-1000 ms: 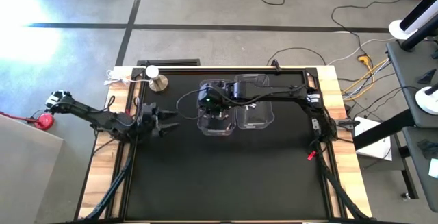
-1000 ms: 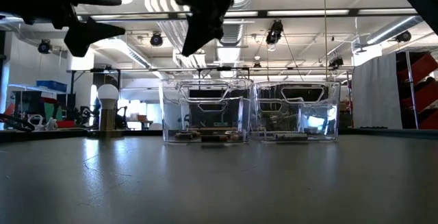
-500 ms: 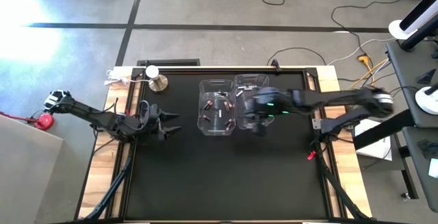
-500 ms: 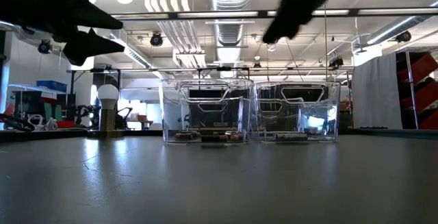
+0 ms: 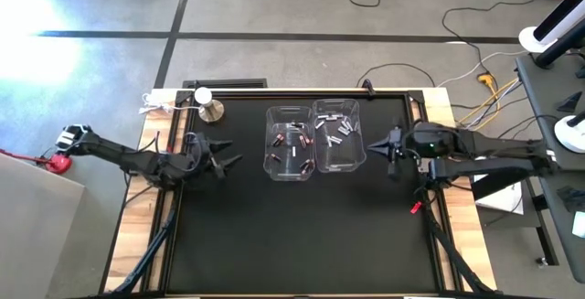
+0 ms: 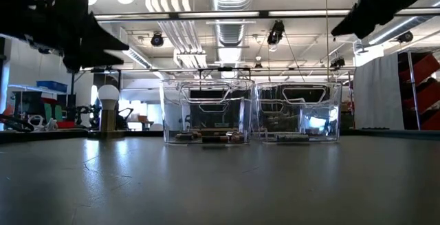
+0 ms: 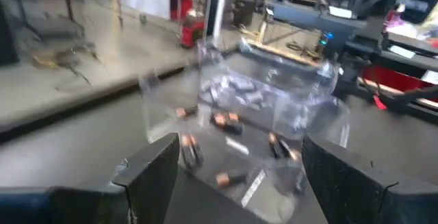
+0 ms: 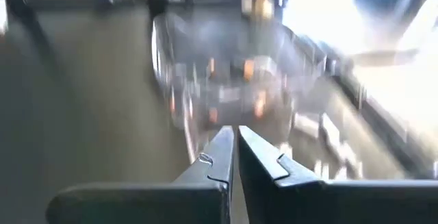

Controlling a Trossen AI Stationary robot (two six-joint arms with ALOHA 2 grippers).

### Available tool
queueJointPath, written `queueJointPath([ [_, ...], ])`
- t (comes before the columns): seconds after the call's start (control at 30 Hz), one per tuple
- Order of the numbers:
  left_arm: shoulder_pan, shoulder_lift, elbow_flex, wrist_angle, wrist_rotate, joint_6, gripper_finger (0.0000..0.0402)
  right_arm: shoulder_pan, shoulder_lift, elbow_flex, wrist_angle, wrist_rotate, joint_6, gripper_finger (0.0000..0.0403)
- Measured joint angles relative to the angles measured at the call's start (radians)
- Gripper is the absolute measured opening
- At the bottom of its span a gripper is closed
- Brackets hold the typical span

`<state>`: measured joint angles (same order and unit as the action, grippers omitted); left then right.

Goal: Sort batteries
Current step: Return to Home Position

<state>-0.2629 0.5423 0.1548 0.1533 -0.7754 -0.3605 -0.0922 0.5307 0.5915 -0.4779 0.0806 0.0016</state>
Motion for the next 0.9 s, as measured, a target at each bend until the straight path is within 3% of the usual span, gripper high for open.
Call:
queueJointPath([
  [0.1, 0.028, 0.001, -0.076, 0.090, 0.122, -0.037, 0.0284, 0.000, -0.089, -0.105, 0.198, -0.013, -0.057, 0.0013],
  [0.23, 0.048, 0.017, -0.132, 0.198, 0.391, 0.019, 0.0284, 0.000, -0.219, -0.236, 0.362, -0.177, -0.152, 0.0013],
  [0.3, 0.048, 0.022, -0.137, 0.208, 0.464, 0.061, 0.0284, 0.000, -0.288, -0.293, 0.404, -0.233, -0.159, 0.0013],
  [0.53, 0.049, -0.010, -0.136, 0.232, 0.483, 0.275, 0.0284, 0.000, -0.524, -0.426, 0.408, -0.246, -0.128, 0.0013],
  [0.73, 0.049, -0.091, -0.136, 0.214, 0.632, 0.361, 0.0284, 0.000, -0.515, -0.459, 0.484, -0.275, -0.086, 0.0013],
  [0.9, 0.049, -0.156, -0.138, 0.163, 0.733, 0.374, 0.0284, 0.000, -0.530, -0.542, 0.586, -0.295, 0.055, 0.0013],
])
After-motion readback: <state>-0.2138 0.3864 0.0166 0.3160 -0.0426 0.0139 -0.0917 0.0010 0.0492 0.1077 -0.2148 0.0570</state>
